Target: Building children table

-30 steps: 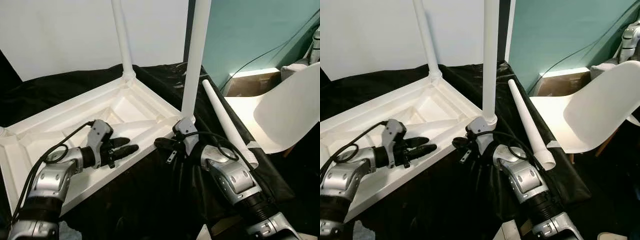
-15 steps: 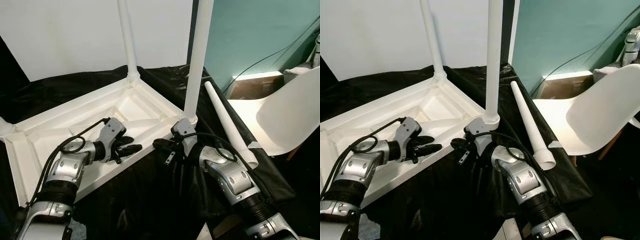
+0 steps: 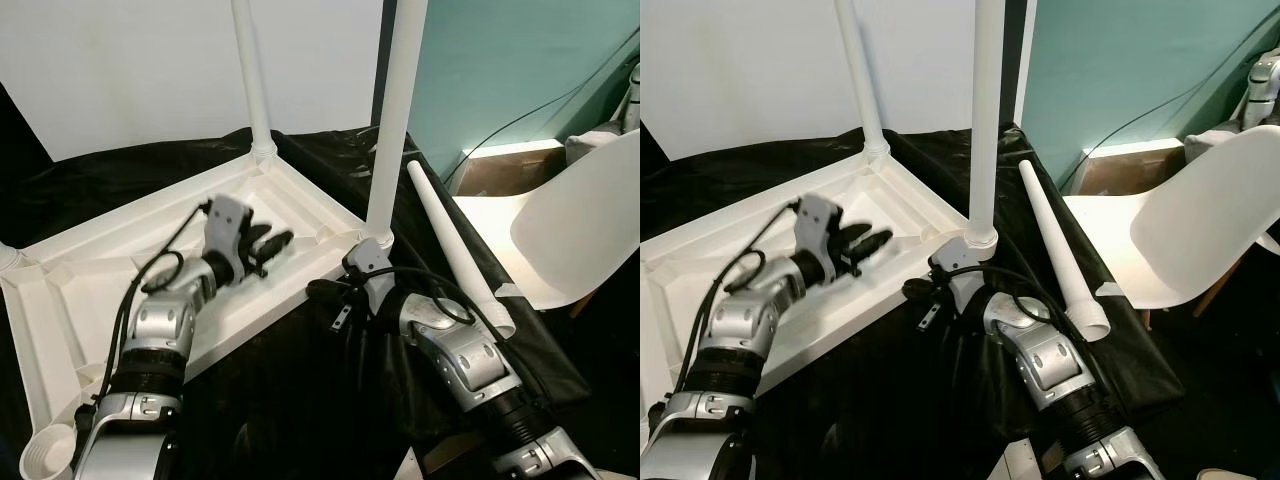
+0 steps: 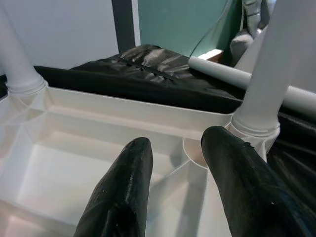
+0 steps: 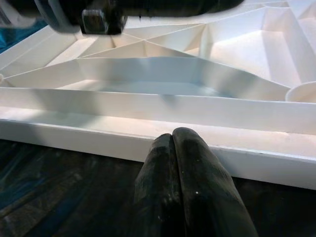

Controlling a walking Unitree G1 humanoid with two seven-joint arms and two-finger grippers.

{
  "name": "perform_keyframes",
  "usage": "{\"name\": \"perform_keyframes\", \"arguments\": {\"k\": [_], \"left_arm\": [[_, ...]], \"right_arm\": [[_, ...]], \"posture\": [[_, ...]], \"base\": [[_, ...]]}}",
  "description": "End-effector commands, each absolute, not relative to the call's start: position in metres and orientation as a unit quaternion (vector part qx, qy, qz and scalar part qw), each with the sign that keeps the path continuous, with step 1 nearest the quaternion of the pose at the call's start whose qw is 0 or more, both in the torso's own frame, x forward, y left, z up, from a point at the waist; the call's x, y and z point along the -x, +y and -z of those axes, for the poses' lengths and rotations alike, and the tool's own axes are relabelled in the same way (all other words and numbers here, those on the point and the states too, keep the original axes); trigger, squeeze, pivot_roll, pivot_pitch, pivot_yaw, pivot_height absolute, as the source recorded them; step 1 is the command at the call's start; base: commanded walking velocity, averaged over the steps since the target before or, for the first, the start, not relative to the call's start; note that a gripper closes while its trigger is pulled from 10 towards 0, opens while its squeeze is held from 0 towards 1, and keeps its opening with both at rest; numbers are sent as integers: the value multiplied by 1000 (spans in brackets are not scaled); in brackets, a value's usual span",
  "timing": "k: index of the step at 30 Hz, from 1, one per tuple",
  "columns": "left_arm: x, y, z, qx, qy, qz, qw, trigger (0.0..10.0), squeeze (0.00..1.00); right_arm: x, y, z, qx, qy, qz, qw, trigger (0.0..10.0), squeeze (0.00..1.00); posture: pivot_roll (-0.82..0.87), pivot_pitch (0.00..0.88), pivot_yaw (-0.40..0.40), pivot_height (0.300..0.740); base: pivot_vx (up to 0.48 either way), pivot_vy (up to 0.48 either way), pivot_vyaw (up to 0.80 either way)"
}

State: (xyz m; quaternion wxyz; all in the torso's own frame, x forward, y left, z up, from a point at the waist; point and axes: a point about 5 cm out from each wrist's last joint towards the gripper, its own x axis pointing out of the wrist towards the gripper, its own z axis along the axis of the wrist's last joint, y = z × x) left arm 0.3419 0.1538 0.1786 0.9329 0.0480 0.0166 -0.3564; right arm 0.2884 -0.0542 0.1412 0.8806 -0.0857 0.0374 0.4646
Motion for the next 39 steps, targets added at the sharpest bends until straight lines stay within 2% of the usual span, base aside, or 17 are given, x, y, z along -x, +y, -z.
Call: {"name": "perform_keyframes", "arguments": {"k": [1, 5, 7, 11, 20, 21, 24, 28, 29, 30, 32, 34, 35, 39], "left_arm": [[-337, 155, -169, -69, 48, 397, 914, 10000, 0], [-334, 158, -158, -86, 74, 402, 908, 10000, 0], [-322, 157, -149, -79, 103, 440, 888, 10000, 0], [-317, 157, -147, -84, 117, 452, 880, 10000, 0], [-318, 163, -126, -119, 176, 431, 877, 10000, 0], [-323, 166, -114, -162, 207, 392, 881, 10000, 0], [-325, 168, -107, -189, 225, 368, 882, 10000, 0], [-325, 165, -106, -185, 231, 368, 882, 10000, 0], [-325, 162, -105, -178, 236, 369, 881, 8392, 0], [-327, 158, -105, -164, 237, 360, 887, 0, 0], [-329, 156, -105, -154, 237, 352, 892, 0, 0], [-340, 153, -110, -116, 223, 309, 917, 0, 0], [-340, 153, -110, -116, 223, 309, 917, 0, 0], [-357, 153, -123, -43, 197, 232, 952, 0, 0]], "right_arm": [[-287, -54, -139, 85, 43, -465, 880, 10000, 0], [-287, -54, -140, 86, 42, -465, 880, 10000, 0], [-288, -54, -140, 86, 42, -464, 880, 10000, 0], [-288, -54, -139, 86, 43, -464, 880, 10000, 0], [-287, -54, -139, 87, 44, -465, 880, 10000, 0], [-287, -55, -139, 88, 44, -465, 880, 10000, 0], [-287, -56, -139, 89, 44, -464, 880, 10000, 0], [-288, -56, -139, 90, 44, -464, 880, 10000, 0], [-288, -56, -139, 90, 44, -465, 880, 10000, 0], [-288, -56, -139, 91, 44, -465, 880, 10000, 0], [-288, -56, -139, 92, 44, -465, 880, 10000, 0], [-288, -56, -138, 92, 45, -464, 880, 10000, 0], [-288, -56, -138, 92, 45, -464, 880, 10000, 0], [-288, -55, -138, 93, 45, -464, 880, 10000, 0]], "posture": [[20, 0, 8, 740], [21, 0, 8, 740], [20, 0, 9, 740], [20, 0, 9, 740], [18, 0, 8, 740], [18, 0, 8, 740], [18, 0, 8, 740], [15, 0, 5, 740], [15, 0, 5, 740], [16, 0, 7, 740], [16, 0, 7, 740], [18, 0, 7, 740], [18, 0, 7, 740], [19, 0, 7, 740]], "base": [[0, 0, 0], [0, 0, 0], [0, 0, 0], [0, 0, 0], [0, 0, 0], [0, 0, 0], [0, 0, 0], [0, 0, 0], [0, 0, 0], [0, 0, 0], [0, 0, 0], [0, 0, 0], [0, 0, 0], [0, 0, 0]]}}
